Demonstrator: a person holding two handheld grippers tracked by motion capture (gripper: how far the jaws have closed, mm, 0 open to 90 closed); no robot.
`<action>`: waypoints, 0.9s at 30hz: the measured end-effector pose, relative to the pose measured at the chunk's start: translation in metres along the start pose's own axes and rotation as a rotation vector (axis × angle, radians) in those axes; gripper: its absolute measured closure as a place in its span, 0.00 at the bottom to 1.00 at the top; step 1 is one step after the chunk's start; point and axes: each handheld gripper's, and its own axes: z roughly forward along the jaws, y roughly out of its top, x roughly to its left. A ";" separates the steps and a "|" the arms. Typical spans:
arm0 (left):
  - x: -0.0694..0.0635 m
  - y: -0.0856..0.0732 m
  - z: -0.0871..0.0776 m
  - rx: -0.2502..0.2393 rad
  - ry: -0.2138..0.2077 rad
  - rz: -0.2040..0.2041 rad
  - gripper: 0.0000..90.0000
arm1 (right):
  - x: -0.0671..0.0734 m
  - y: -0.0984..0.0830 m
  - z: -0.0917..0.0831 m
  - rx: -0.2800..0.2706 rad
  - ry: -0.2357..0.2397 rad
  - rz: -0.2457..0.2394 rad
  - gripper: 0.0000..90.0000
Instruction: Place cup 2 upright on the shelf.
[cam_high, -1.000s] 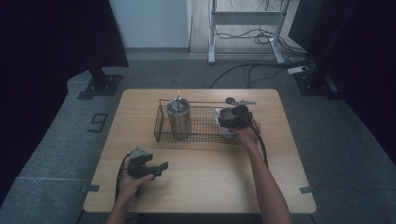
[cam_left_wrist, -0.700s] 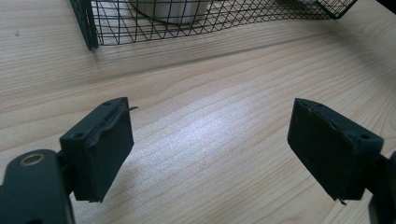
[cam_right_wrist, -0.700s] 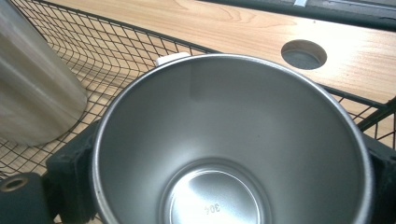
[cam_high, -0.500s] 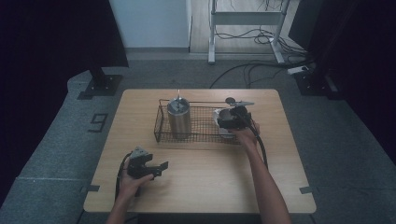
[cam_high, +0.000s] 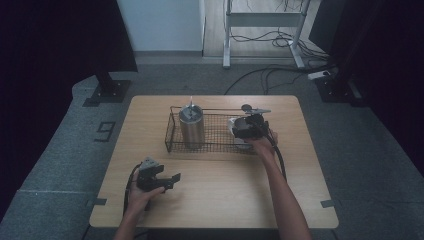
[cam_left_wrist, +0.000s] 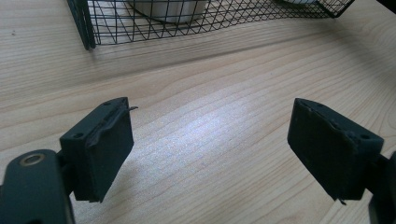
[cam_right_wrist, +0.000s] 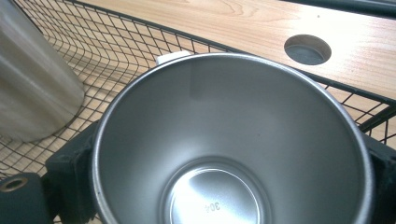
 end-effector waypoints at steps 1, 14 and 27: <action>0.000 0.000 0.000 0.000 0.000 0.000 0.16 | 0.001 0.000 0.000 0.002 -0.003 -0.008 0.07; -0.001 0.000 0.001 0.008 -0.003 0.007 0.16 | 0.007 0.000 -0.004 0.068 -0.051 -0.052 0.06; -0.002 -0.001 0.002 0.017 -0.008 0.012 0.16 | -0.001 0.004 -0.015 -0.003 -0.001 0.010 0.00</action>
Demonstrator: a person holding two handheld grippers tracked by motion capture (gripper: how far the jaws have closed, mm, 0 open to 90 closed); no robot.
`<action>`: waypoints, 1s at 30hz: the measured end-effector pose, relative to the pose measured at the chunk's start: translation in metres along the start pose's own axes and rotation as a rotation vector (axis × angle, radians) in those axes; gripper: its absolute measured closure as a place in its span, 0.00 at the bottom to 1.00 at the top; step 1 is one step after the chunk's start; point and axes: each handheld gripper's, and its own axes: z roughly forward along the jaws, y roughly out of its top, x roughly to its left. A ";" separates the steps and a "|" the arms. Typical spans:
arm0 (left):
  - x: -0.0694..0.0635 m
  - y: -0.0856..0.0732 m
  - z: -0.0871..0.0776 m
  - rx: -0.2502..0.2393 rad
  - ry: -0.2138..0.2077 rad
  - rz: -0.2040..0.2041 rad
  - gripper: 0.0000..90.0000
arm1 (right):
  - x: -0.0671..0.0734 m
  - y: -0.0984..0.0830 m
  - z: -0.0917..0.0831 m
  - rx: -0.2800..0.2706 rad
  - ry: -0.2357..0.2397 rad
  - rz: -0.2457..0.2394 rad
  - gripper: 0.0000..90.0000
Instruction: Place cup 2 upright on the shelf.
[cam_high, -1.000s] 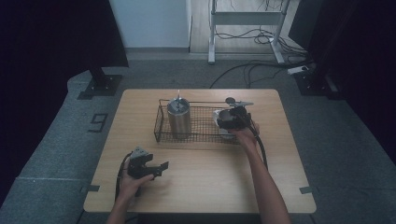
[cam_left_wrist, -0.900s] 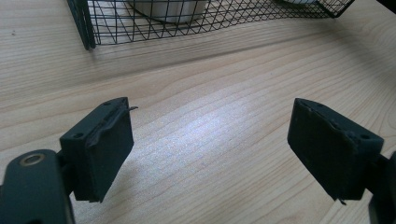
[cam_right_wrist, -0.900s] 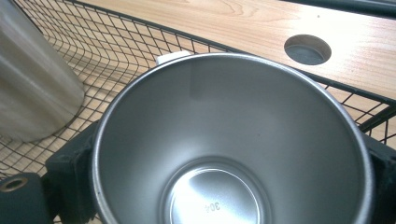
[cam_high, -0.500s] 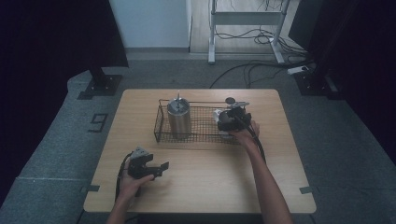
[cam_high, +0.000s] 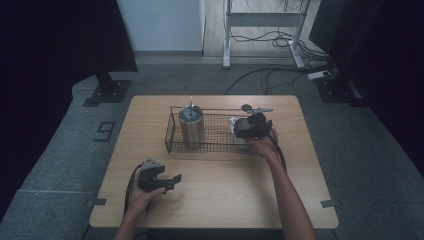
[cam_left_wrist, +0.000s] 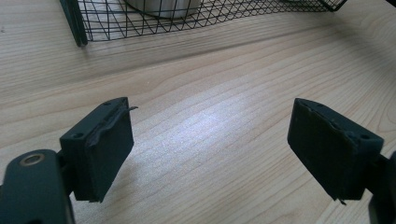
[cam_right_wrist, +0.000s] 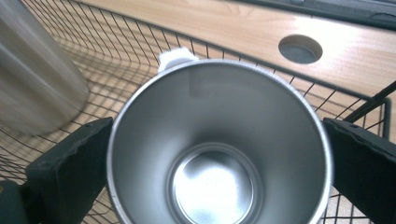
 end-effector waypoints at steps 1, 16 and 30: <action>0.000 0.000 0.000 0.000 0.000 0.000 0.16 | 0.000 0.000 -0.002 -0.007 0.000 0.000 0.00; 0.000 0.000 0.000 -0.002 0.000 -0.002 0.16 | -0.003 0.006 -0.027 -0.114 0.013 0.015 0.01; -0.001 0.000 0.000 0.002 0.004 0.003 0.16 | 0.002 -0.009 -0.061 -0.185 0.058 0.000 0.11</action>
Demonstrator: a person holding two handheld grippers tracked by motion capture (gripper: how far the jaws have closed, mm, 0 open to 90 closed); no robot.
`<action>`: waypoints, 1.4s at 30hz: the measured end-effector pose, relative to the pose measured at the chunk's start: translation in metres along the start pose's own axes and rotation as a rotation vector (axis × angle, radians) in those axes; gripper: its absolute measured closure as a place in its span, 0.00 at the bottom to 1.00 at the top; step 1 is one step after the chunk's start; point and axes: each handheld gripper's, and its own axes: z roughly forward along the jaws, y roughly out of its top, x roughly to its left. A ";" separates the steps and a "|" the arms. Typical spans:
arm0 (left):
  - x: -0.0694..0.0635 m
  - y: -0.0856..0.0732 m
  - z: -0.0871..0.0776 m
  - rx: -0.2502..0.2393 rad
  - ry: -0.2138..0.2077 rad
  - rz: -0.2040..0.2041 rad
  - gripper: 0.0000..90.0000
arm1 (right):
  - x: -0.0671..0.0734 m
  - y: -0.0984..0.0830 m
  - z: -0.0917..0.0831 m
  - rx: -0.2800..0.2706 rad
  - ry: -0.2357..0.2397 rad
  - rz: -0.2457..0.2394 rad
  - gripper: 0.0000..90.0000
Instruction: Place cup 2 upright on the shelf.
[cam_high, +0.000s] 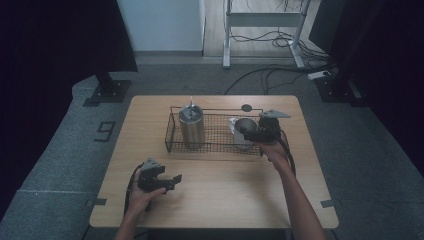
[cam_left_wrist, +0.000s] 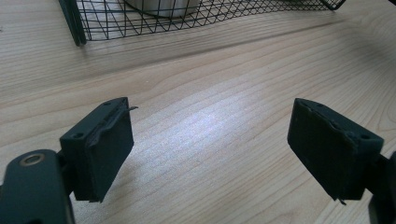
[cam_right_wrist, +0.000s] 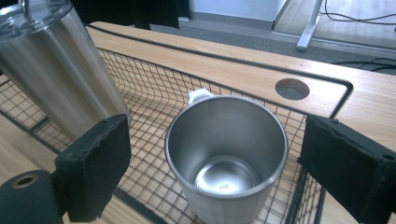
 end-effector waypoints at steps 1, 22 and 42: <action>0.000 0.000 0.000 0.001 0.001 0.000 0.16 | -0.001 -0.002 -0.002 -0.003 0.001 0.000 0.11; 0.000 -0.001 0.002 0.010 0.008 0.007 0.16 | -0.009 -0.067 -0.054 -0.034 -0.003 0.023 0.14; -0.002 -0.001 0.002 0.013 0.006 0.017 0.16 | -0.017 -0.141 -0.084 0.014 -0.017 0.065 0.15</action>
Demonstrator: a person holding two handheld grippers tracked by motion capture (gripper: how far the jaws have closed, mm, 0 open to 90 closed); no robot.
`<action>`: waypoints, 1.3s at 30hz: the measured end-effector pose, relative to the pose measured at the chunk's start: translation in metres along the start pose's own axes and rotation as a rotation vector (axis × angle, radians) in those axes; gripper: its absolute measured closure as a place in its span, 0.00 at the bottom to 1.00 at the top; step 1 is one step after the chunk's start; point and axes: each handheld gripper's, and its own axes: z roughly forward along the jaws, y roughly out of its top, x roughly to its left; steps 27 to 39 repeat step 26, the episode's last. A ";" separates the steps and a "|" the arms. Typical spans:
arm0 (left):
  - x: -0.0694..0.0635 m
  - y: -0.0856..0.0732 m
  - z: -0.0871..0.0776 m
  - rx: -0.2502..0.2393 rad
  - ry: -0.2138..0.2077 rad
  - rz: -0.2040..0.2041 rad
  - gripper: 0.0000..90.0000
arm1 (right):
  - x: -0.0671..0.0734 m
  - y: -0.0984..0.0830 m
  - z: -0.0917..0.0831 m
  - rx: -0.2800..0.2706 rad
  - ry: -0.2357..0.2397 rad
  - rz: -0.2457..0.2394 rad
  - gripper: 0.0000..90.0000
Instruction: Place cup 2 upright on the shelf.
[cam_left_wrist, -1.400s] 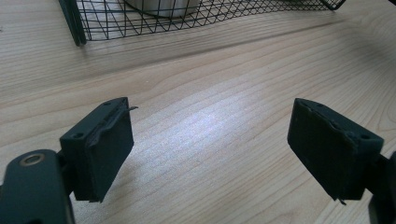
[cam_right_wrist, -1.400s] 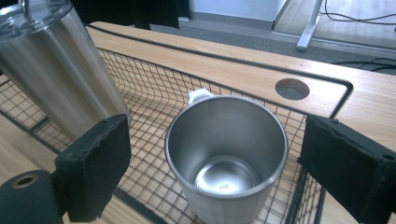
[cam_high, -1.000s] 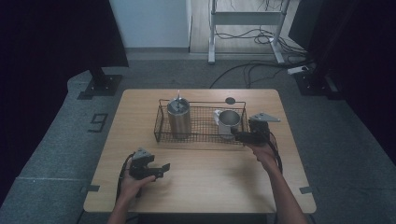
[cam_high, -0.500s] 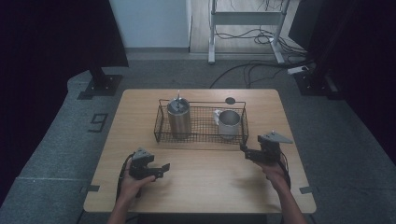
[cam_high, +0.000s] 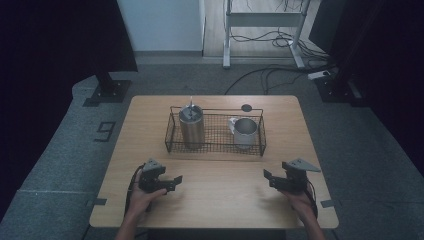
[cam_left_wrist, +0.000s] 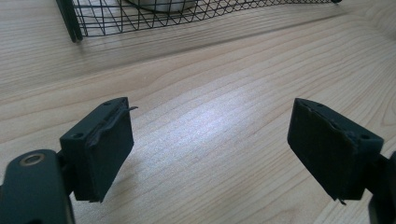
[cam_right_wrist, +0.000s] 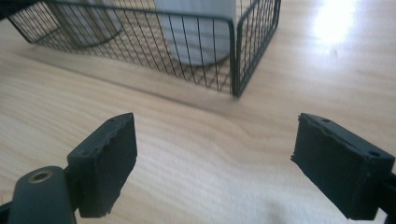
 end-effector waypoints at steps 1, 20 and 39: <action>0.000 0.000 0.000 0.000 0.000 0.001 0.16 | 0.000 -0.002 0.000 0.006 -0.003 -0.004 0.15; -0.002 -0.001 0.002 0.008 -0.002 0.011 0.16 | -0.005 -0.018 0.002 0.037 -0.020 0.005 0.15; -0.003 -0.001 0.003 0.012 -0.003 0.011 0.16 | -0.006 -0.018 0.004 0.050 -0.029 0.004 0.15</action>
